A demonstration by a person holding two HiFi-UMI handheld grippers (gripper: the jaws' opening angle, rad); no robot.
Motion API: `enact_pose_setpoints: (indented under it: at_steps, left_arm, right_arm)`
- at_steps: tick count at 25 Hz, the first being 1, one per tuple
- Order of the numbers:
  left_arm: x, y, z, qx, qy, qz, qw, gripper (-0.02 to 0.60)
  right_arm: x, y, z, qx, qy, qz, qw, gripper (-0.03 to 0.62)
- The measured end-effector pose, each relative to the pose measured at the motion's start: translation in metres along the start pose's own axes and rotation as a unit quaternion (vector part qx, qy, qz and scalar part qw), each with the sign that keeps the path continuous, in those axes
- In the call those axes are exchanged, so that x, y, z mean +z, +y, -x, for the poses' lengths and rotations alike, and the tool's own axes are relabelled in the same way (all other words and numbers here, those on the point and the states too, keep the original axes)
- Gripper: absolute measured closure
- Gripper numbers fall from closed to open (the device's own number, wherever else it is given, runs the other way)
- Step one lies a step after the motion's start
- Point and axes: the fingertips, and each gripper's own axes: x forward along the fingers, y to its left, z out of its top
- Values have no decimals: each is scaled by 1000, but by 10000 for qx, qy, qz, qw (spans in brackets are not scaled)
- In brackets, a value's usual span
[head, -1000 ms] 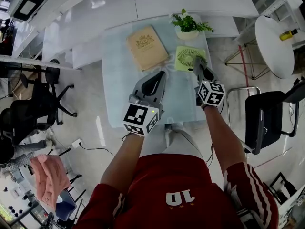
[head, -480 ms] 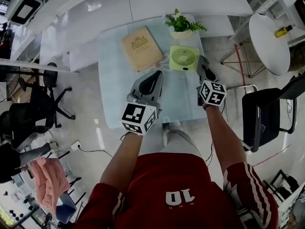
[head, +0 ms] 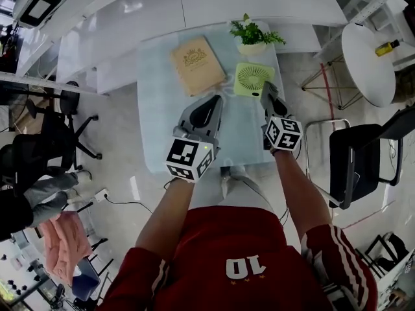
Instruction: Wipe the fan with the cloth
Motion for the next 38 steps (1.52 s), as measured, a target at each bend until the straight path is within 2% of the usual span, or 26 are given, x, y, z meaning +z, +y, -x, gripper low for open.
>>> enact_pose_setpoints:
  at_steps: [9,21,29,38]
  left_arm:
    - [-16,21,6,102,151,42,9998,582]
    - [-49,53,13,280,435,225,9984,581]
    - [-54,60,18,315,515,176,9980,582]
    - [-52,57,10,258,492,195,9983,583]
  right_arm:
    - [-15,46,-24,340,75,-77,9994,574]
    - [-35,76,-57,511,177,-204,9983,574]
    - [-40,79,-71,524,219,-103,9983,574]
    - [-41,53,-65,313,220,-78,9992,574]
